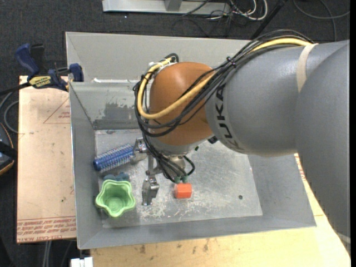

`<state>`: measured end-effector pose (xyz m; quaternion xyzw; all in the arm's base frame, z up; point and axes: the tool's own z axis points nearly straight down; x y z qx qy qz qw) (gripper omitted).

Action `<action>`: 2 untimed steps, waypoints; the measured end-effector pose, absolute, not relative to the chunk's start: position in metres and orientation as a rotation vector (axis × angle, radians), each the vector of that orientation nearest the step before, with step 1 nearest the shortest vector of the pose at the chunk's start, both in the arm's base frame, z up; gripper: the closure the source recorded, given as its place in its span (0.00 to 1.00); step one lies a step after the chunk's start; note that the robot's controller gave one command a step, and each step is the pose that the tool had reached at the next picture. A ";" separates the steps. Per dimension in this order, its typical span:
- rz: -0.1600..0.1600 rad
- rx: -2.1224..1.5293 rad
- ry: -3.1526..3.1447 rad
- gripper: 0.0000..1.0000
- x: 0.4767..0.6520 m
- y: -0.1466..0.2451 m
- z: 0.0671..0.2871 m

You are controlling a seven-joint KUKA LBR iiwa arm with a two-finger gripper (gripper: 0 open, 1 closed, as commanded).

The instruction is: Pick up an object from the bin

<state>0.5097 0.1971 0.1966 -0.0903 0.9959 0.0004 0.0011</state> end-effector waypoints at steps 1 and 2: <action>0.002 -0.690 3.059 0.00 0.495 0.224 0.095; 0.003 -0.893 3.009 0.00 0.492 0.233 0.117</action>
Offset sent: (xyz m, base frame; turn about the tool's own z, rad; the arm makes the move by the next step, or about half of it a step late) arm -0.0187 0.0303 -0.1172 -0.2716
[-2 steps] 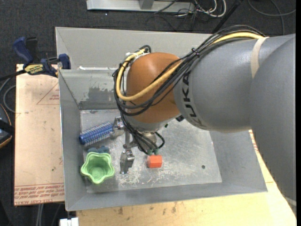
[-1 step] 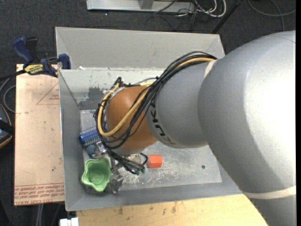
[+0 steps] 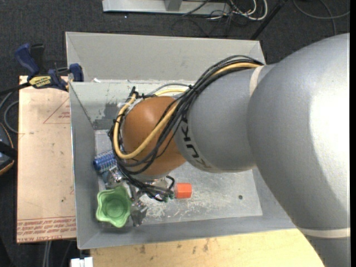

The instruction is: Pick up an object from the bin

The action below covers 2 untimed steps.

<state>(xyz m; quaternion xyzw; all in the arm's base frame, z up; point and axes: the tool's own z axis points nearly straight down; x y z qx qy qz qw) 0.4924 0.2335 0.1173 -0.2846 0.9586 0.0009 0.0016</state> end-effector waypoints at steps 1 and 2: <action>0.002 -0.895 3.008 1.00 0.492 0.233 0.117; 0.003 -0.926 2.989 1.00 0.503 0.227 0.243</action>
Offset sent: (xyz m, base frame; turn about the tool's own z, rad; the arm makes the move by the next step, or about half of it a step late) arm 0.0000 0.0000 0.0000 0.0000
